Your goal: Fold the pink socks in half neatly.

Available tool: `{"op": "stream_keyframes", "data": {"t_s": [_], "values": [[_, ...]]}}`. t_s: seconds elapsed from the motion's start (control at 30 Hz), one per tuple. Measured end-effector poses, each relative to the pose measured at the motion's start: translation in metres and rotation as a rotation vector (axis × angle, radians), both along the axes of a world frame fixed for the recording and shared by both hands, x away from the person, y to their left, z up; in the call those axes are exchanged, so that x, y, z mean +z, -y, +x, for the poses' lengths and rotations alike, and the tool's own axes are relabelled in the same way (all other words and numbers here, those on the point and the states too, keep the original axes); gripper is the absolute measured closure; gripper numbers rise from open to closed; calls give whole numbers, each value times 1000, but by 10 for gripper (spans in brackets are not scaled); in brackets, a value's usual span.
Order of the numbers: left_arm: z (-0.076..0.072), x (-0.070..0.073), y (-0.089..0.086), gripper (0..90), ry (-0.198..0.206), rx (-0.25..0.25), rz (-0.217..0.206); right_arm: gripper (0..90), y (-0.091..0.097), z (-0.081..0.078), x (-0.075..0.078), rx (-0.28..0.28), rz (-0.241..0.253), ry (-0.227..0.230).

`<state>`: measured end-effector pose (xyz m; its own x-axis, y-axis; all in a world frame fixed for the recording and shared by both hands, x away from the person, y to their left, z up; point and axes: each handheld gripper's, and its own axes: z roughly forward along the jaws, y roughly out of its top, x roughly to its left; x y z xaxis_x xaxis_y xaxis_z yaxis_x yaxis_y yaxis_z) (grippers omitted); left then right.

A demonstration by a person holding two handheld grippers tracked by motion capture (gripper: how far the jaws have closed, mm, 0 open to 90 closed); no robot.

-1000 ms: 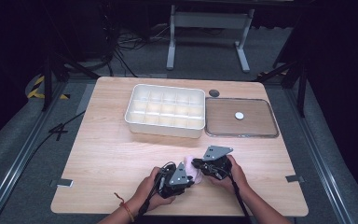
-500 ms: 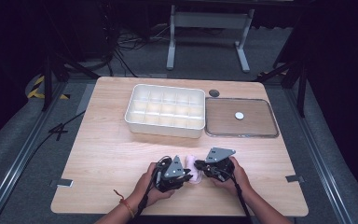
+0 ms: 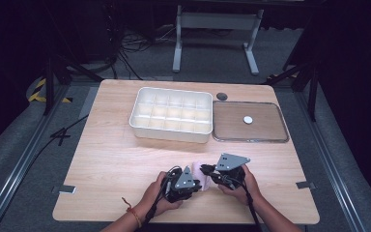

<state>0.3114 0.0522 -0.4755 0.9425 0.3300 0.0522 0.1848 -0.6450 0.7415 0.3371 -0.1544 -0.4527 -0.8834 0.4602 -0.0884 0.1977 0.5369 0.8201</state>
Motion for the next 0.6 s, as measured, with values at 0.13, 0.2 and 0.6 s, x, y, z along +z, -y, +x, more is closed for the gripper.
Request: {"op": "stream_keyframes", "data": {"t_s": [0.13, 0.2, 0.6], "values": [[-1, -2, 0, 783, -8, 8, -18, 849, -14, 0, -5, 32, -38, -11], [0, -2, -1, 785, -10, 4, -15, 851, -16, 5, -9, 22, -54, -32], [0, -2, -1, 788, -10, -4, -4, 855, 8, 13, -15, -61, -96, -66]]}}
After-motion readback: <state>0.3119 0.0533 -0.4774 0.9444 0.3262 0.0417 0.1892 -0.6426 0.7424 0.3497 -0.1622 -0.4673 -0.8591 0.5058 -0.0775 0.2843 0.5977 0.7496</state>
